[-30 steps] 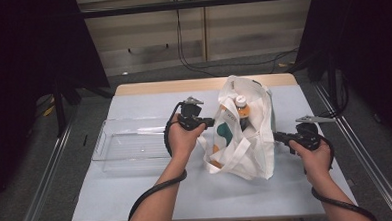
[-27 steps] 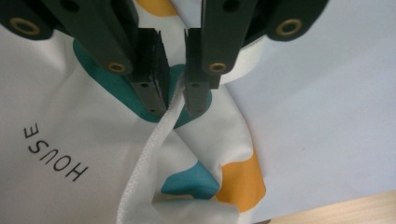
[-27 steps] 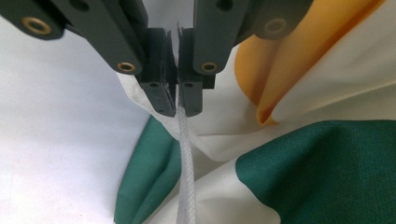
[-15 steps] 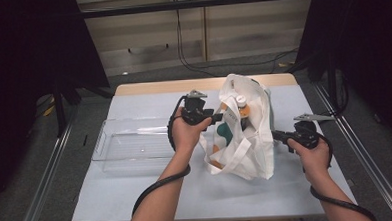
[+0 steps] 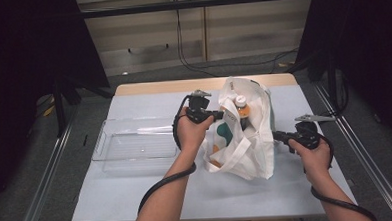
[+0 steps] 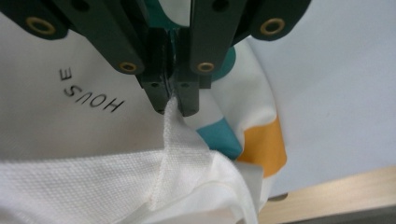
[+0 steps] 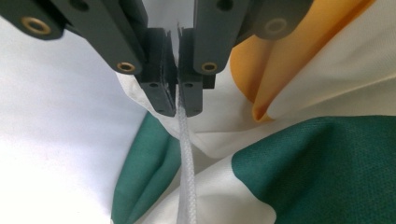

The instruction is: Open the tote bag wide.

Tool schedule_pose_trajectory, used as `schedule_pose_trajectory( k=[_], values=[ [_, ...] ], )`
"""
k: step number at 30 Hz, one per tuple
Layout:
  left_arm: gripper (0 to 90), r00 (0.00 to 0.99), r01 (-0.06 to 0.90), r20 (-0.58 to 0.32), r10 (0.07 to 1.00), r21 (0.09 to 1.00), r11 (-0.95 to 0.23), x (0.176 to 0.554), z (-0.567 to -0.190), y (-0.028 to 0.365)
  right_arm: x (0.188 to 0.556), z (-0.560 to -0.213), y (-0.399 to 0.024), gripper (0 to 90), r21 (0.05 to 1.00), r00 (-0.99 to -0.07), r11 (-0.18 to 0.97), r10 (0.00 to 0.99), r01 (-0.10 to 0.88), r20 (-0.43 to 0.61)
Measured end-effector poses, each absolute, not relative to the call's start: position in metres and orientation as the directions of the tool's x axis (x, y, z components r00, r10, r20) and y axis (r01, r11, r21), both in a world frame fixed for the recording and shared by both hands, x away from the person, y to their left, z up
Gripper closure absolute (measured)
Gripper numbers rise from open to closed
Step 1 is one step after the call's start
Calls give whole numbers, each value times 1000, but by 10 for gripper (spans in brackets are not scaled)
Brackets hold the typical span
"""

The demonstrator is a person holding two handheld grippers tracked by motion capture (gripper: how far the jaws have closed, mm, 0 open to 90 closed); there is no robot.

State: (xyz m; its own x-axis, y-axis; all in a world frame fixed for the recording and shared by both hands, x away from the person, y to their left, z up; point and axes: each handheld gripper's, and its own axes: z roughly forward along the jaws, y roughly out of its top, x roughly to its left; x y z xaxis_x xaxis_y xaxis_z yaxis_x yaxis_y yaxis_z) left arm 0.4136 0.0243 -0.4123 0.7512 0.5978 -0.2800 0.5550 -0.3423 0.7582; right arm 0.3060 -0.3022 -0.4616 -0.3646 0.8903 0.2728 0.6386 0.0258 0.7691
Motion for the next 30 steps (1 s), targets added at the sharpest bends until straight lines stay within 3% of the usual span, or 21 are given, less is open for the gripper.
schedule_pose_trajectory(
  k=[12,20,30],
  values=[
    [878,720,613,-298,627,696,-373,402,-446,30,306,-466,-304,860,761,-352,11,891,649,287],
    [877,716,616,-309,626,701,-359,401,-449,31,307,-464,-305,840,765,-354,9,890,644,287],
    [876,732,598,-305,610,716,-360,402,-440,31,315,-449,-300,633,789,-348,17,903,615,252]
  ],
)
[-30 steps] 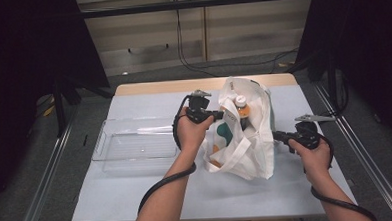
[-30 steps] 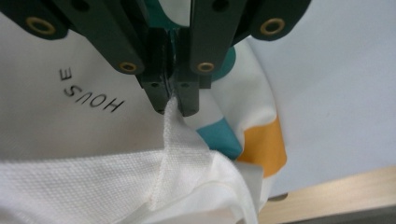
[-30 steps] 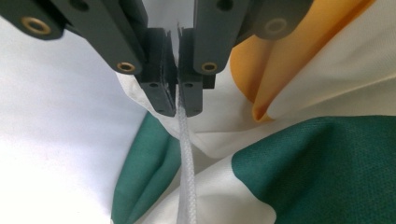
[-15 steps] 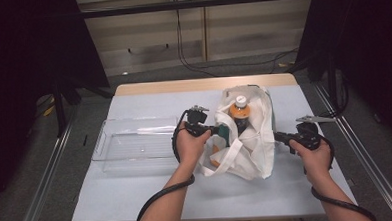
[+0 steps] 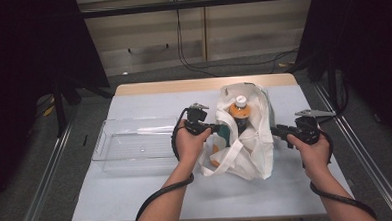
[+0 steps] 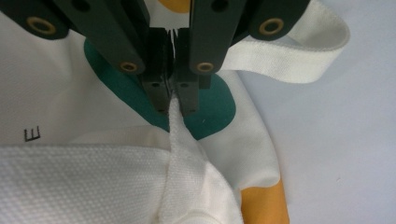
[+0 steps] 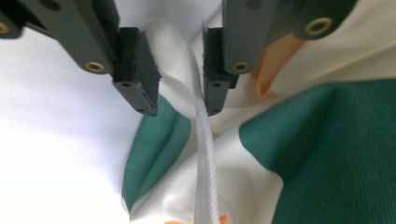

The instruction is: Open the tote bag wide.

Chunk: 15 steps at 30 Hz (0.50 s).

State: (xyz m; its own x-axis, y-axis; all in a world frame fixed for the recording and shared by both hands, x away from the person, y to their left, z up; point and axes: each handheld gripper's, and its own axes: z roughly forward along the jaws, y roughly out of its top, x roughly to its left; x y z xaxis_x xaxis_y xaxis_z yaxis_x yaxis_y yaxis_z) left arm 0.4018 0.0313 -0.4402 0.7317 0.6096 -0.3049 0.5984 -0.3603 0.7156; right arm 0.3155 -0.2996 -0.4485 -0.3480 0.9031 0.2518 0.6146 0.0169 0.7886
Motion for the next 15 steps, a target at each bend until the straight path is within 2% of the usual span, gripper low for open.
schedule_pose_trajectory(
  k=[5,6,10,11,12,15],
  values=[
    [876,732,600,-312,606,717,-355,402,-439,31,322,-437,-297,579,803,-340,15,910,596,236],
    [875,736,596,-309,603,719,-358,402,-439,31,325,-432,-295,546,805,-337,11,912,593,235],
    [875,736,592,-305,604,722,-357,402,-437,31,328,-424,-292,547,812,-345,21,911,583,225],
    [875,736,592,-303,605,721,-360,402,-436,31,331,-419,-289,500,818,-342,11,912,574,228],
    [875,738,592,-307,601,722,-358,402,-436,31,332,-417,-288,494,820,-341,12,913,573,225],
    [875,738,591,-306,601,723,-358,402,-436,30,335,-413,-286,538,829,-346,10,912,559,223]
  ],
)
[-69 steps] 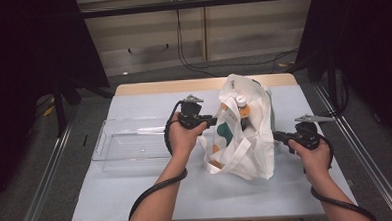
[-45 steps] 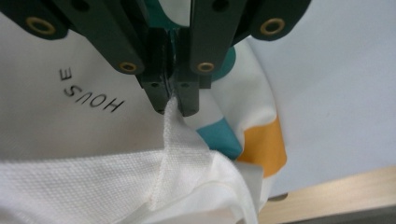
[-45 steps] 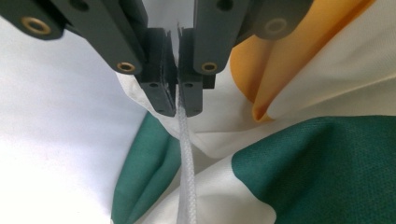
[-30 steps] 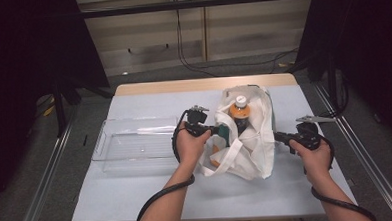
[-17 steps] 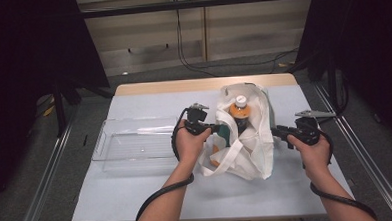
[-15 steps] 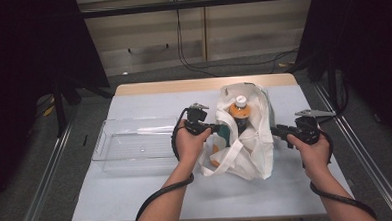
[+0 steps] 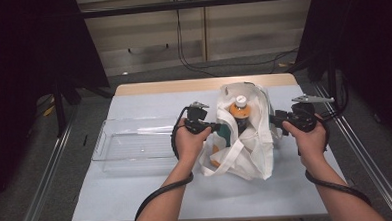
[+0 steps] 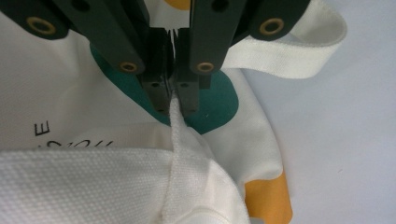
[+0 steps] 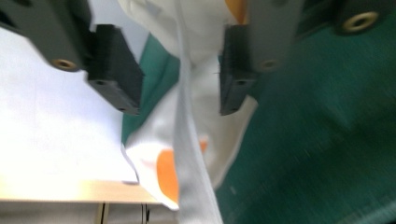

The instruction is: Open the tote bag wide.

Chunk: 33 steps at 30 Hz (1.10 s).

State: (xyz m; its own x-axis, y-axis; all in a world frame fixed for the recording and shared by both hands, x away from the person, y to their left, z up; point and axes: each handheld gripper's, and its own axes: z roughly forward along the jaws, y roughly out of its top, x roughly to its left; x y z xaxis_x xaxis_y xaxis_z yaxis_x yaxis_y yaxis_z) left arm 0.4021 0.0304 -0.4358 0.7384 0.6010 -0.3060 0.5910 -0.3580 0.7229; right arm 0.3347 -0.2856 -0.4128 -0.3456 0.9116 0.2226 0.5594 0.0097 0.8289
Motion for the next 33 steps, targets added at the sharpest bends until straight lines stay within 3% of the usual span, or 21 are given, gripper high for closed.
schedule_pose_trajectory(
  k=[5,9,11,16,33],
  values=[
    [875,740,589,-304,600,722,-362,402,-436,32,340,-407,-284,610,841,-342,0,914,540,219],
    [875,736,592,-309,603,725,-351,403,-437,32,343,-404,-285,715,850,-345,-8,912,527,223],
    [875,736,592,-307,603,725,-353,403,-437,33,344,-403,-286,809,849,-351,-22,904,528,242],
    [875,727,599,-316,609,725,-339,403,-436,34,343,-405,-290,883,831,-339,-54,897,554,284],
    [875,715,604,-303,630,722,-339,403,-440,40,331,-450,-305,887,777,-276,-65,914,626,299]
  ],
)
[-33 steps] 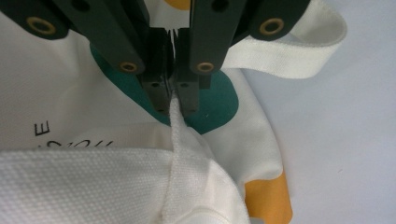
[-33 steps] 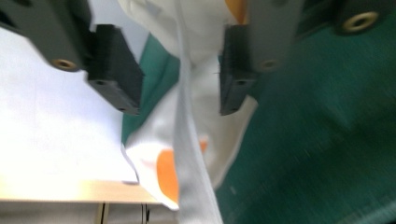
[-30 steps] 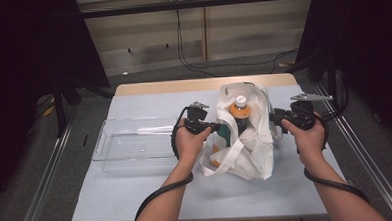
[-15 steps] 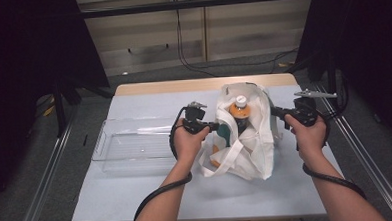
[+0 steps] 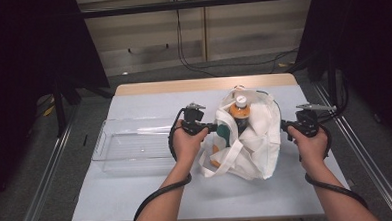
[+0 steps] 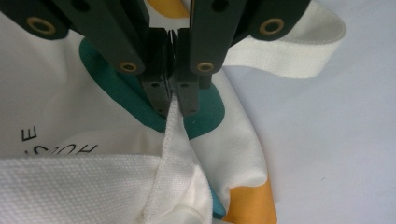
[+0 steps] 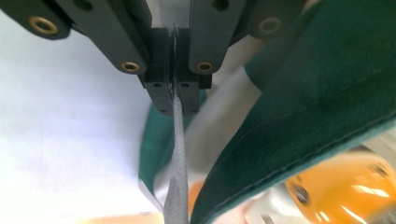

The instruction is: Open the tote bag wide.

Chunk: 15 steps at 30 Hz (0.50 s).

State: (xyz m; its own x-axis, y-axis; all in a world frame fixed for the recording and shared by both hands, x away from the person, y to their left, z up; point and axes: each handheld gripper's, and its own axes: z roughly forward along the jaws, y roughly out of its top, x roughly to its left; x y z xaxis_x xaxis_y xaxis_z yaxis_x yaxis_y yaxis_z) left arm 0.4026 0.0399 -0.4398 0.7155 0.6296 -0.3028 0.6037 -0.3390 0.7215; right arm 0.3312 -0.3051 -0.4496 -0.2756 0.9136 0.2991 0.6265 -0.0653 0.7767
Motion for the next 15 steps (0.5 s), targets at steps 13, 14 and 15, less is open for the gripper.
schedule_pose_trajectory(
  k=[13,14,15],
  values=[
    [877,679,644,-327,657,695,-319,402,-451,41,327,-469,-313,887,749,-250,-68,920,659,303],
    [877,680,642,-325,657,696,-320,402,-451,42,327,-471,-312,886,747,-248,-68,920,662,303],
    [877,680,643,-326,656,695,-321,402,-451,42,327,-472,-312,886,747,-247,-70,920,661,305]
  ],
)
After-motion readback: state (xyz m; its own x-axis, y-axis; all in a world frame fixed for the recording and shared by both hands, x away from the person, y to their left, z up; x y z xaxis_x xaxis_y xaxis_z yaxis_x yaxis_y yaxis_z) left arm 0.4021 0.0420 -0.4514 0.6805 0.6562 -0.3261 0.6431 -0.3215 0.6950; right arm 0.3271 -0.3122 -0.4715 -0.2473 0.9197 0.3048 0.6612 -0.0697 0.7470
